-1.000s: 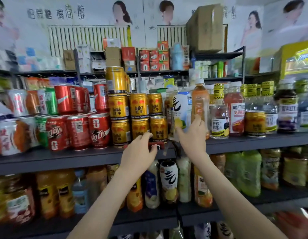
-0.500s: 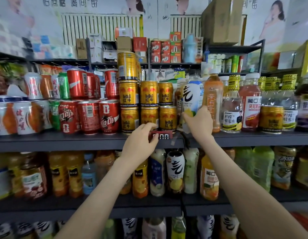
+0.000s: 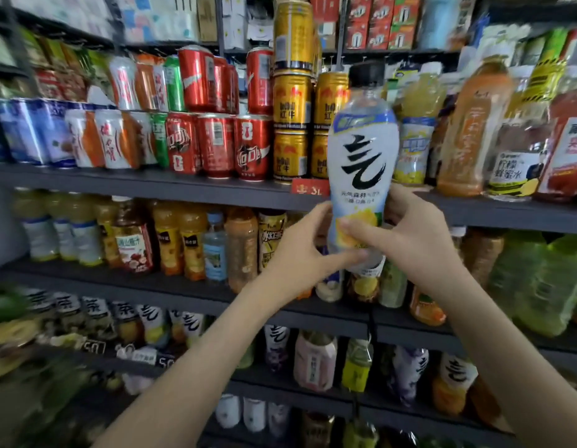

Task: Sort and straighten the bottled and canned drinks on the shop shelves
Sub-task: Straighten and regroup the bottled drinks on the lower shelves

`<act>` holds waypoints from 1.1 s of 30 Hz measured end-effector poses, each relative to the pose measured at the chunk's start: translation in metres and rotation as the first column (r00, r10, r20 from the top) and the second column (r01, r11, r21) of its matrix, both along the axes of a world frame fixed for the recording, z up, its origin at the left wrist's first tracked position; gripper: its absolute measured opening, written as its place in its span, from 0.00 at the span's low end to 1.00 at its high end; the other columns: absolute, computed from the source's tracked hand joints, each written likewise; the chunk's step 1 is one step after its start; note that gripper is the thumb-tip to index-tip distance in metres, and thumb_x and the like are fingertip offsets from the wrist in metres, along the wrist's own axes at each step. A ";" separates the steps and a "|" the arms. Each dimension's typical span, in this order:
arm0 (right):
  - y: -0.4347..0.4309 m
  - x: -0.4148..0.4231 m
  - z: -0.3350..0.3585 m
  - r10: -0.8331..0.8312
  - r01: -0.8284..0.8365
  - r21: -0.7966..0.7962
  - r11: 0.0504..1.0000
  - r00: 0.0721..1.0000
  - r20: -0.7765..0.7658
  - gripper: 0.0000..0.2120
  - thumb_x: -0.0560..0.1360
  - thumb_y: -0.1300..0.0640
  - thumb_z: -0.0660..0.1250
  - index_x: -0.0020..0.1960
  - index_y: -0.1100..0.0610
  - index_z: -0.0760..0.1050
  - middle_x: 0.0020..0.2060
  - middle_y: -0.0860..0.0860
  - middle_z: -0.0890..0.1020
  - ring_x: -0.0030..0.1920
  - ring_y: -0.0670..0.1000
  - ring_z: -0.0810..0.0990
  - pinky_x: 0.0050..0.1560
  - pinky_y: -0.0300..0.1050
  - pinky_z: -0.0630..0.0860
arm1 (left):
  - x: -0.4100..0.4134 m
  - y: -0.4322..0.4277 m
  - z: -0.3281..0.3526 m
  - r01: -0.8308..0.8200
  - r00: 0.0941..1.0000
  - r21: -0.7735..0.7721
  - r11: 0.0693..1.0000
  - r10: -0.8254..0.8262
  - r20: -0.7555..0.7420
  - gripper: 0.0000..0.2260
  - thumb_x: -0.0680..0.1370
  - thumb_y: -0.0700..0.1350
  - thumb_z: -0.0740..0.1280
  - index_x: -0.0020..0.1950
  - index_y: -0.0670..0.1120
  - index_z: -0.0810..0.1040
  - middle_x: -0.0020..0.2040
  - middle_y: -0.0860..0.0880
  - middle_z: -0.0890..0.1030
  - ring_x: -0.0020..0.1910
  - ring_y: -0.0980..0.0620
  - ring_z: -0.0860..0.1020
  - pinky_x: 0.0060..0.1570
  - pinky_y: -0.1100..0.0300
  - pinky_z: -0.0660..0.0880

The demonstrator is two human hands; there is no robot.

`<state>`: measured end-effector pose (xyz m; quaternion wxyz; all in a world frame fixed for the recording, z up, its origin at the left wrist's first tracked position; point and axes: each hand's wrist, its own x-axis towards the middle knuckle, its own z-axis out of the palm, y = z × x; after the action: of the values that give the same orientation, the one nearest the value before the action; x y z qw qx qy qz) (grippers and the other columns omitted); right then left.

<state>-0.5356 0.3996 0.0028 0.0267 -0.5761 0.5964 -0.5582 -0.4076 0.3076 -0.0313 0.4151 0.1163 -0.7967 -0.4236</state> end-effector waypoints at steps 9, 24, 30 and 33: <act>-0.017 0.024 -0.095 0.263 -0.314 0.284 0.906 0.943 0.202 0.21 0.66 0.54 0.76 0.56 0.44 0.74 0.50 0.39 0.82 0.49 0.35 0.80 0.46 0.33 0.78 | 0.057 -0.003 -0.088 -0.150 0.931 0.048 0.987 0.125 0.342 0.25 0.70 0.48 0.76 0.62 0.63 0.71 0.61 0.56 0.76 0.57 0.62 0.75 0.49 0.72 0.73; -0.108 0.089 -0.174 -0.082 -0.003 0.182 0.983 0.886 0.456 0.28 0.67 0.59 0.77 0.65 0.57 0.73 0.56 0.48 0.81 0.56 0.47 0.80 0.50 0.37 0.79 | 0.157 -0.135 -0.125 -0.310 0.811 -0.004 0.951 0.266 0.521 0.16 0.77 0.49 0.68 0.64 0.49 0.75 0.58 0.52 0.79 0.56 0.56 0.77 0.53 0.66 0.72; -0.101 0.107 -0.203 -0.297 0.138 0.379 0.915 0.866 0.401 0.25 0.65 0.51 0.78 0.59 0.49 0.74 0.50 0.41 0.81 0.54 0.47 0.80 0.58 0.54 0.77 | 0.173 -0.177 -0.152 -0.297 0.802 0.058 0.953 0.215 0.558 0.11 0.78 0.46 0.67 0.60 0.46 0.77 0.52 0.50 0.80 0.52 0.54 0.77 0.50 0.63 0.72; -0.096 0.120 -0.212 -0.300 0.126 0.408 0.904 0.868 0.397 0.24 0.68 0.54 0.77 0.61 0.52 0.73 0.46 0.41 0.81 0.50 0.52 0.82 0.53 0.57 0.79 | 0.171 -0.177 -0.177 -0.253 0.772 0.089 0.963 0.146 0.619 0.10 0.79 0.46 0.65 0.59 0.46 0.76 0.52 0.50 0.80 0.51 0.53 0.77 0.47 0.62 0.72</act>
<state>-0.4160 0.3041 -0.2090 0.2090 -0.3449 0.7288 -0.5534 -0.2368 0.1304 -0.2079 0.1689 0.3644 -0.8322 -0.3823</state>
